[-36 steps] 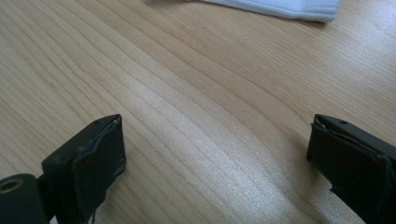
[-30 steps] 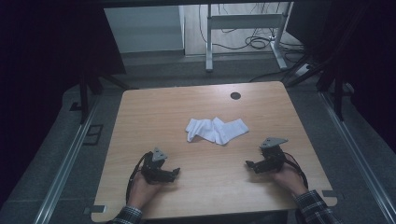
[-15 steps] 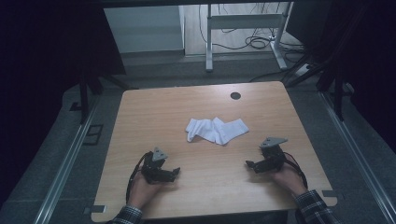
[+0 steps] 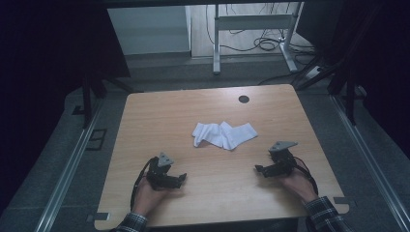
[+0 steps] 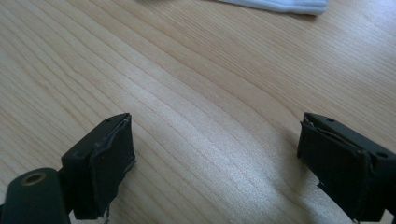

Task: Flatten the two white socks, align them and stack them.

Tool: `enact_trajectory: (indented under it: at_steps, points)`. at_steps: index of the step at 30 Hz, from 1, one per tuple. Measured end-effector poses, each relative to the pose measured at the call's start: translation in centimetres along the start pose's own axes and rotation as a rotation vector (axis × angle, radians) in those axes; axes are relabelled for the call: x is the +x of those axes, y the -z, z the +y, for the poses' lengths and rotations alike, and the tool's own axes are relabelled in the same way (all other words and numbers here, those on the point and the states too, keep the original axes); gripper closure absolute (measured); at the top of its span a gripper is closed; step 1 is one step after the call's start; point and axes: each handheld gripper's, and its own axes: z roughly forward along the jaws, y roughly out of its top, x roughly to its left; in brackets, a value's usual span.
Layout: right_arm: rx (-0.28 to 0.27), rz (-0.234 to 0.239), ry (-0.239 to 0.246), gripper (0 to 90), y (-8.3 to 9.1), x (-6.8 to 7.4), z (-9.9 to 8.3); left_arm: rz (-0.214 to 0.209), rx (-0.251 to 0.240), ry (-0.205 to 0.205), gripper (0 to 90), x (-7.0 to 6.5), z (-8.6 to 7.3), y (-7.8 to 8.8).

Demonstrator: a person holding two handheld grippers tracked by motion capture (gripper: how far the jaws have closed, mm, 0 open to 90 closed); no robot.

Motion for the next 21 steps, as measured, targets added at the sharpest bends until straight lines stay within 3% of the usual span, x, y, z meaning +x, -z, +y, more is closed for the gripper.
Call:
enact_trajectory:
  at_steps: [3,9,15,21]
  points:
    - [0.017,-0.008,-0.004,12.2,0.1,-0.1,0.2,0.000,0.000,0.000,9.9,0.0,0.0,0.0]
    - [0.034,-0.007,-0.061,13.6,0.3,-0.4,0.6,0.000,0.000,-0.001,9.9,0.0,0.0,0.0]
    - [0.040,-0.017,-0.044,13.7,0.5,-0.4,1.0,0.000,0.000,-0.001,9.9,0.0,0.0,0.0]
    - [0.027,-0.017,-0.033,21.6,0.6,-0.5,1.9,0.000,0.000,0.000,9.9,0.0,0.0,0.0]
